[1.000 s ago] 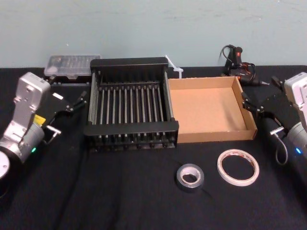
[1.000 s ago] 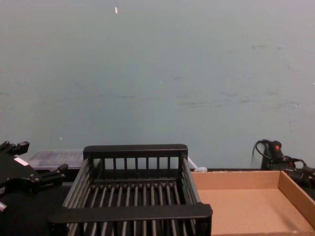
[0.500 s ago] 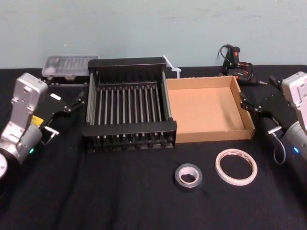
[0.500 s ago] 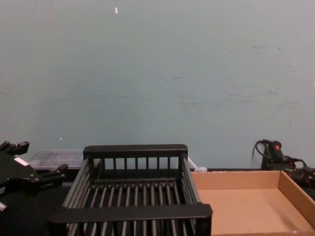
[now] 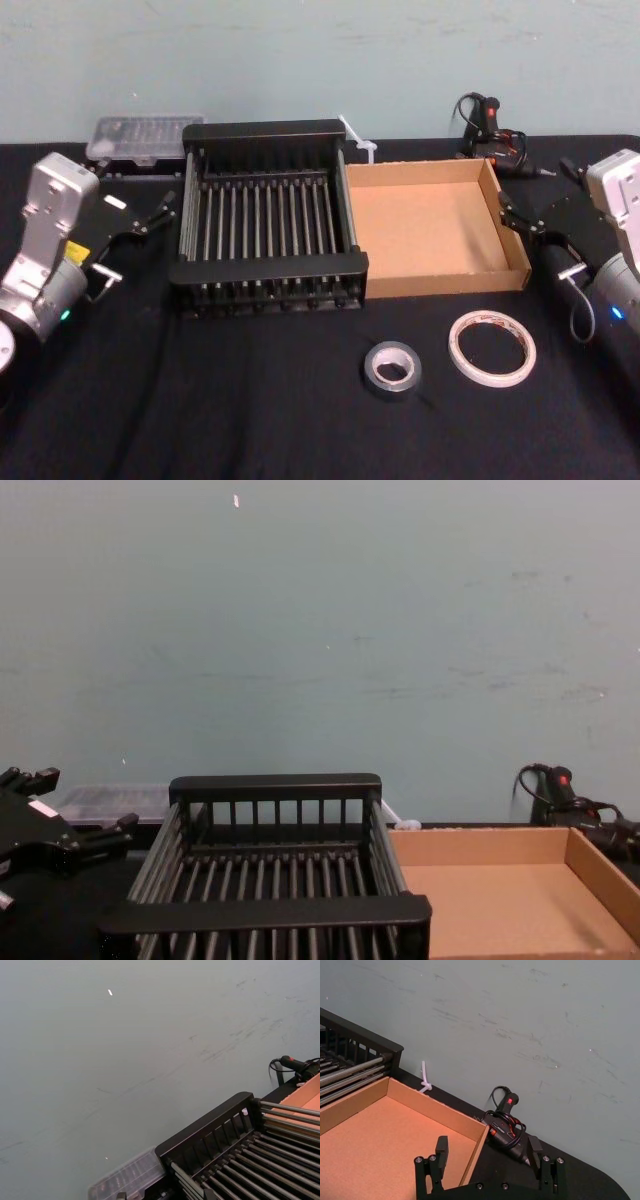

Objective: Pick up the white tape and place it into the black box , Pick up the silver tape and place it into the brown box.

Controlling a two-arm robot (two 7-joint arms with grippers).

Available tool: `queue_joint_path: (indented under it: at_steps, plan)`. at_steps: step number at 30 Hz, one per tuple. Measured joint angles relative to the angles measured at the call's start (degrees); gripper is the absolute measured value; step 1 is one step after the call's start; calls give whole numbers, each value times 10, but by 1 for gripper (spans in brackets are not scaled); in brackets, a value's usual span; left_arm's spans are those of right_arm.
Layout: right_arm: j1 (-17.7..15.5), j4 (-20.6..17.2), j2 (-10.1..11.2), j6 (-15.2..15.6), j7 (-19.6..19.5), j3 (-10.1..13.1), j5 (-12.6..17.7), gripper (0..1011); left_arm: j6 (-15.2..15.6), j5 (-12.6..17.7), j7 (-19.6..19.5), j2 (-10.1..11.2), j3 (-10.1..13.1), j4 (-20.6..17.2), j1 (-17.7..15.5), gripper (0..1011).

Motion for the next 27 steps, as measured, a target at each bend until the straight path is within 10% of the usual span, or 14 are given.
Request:
queue_joint_path:
  at_steps: [27]
  plan:
    - [-6,-9,0,1,6,7,2,1002,0,0,0,0,0,0,0,1001]
